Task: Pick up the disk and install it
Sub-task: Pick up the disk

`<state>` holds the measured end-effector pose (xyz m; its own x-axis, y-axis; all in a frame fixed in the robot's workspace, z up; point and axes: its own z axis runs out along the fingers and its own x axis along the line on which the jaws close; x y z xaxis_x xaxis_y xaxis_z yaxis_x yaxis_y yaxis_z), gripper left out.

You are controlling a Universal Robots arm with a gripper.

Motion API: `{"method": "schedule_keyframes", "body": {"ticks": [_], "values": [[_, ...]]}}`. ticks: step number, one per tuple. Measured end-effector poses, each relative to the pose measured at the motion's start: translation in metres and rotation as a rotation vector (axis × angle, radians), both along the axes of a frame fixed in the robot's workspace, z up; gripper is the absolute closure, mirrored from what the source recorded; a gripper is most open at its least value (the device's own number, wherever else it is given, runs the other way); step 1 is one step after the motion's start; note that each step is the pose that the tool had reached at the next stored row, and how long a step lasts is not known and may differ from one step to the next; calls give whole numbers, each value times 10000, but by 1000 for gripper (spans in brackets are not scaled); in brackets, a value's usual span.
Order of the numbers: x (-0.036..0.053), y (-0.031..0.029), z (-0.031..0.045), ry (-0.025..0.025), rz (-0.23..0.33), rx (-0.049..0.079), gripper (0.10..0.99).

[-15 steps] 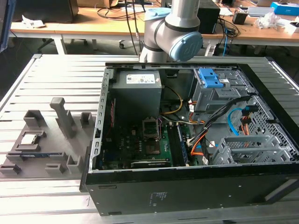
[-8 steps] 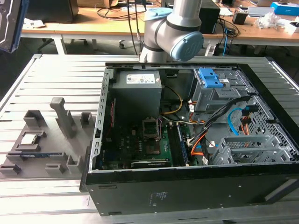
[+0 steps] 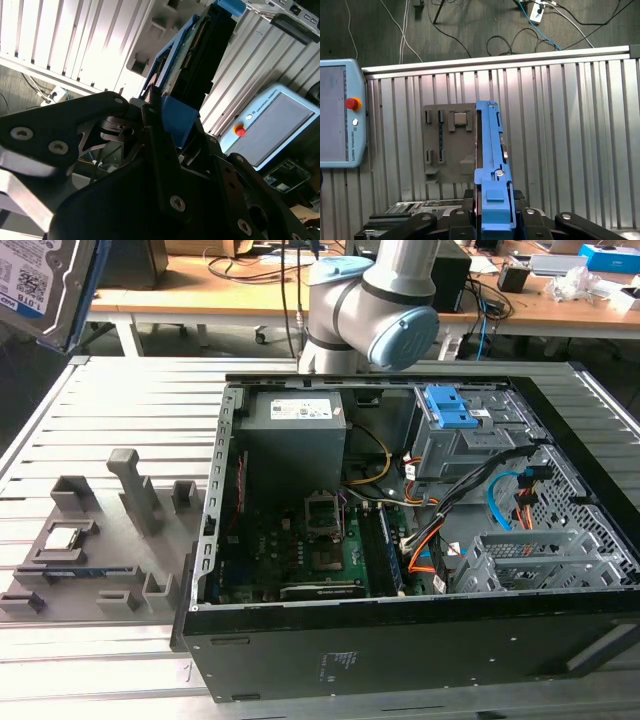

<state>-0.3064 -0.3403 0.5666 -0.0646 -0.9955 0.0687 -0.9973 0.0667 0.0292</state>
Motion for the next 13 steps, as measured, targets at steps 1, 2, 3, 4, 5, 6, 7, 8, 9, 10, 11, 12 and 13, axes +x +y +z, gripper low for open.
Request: {"method": "schedule_keyframes", "body": {"ticks": [1, 2, 3, 4, 5, 6, 7, 8, 9, 10, 11, 12, 13], "values": [[52, 0, 1, 2, 0, -1, 718], [91, 0, 1, 2, 0, -1, 718], [117, 0, 0, 1, 0, -1, 718], [159, 0, 0, 1, 1, 0, 718], [186, 0, 0, 2, 1, -1, 718], [213, 0, 0, 1, 0, -1, 718], [240, 0, 0, 2, 0, -1, 718], [264, 0, 1, 3, 0, -1, 718], [295, 0, 1, 3, -1, -2, 718], [319, 0, 1, 3, 0, -2, 718], [348, 0, 0, 2, 0, -1, 718], [371, 0, 0, 2, 0, -1, 718], [419, 0, 0, 2, 1, 0, 718]]}}
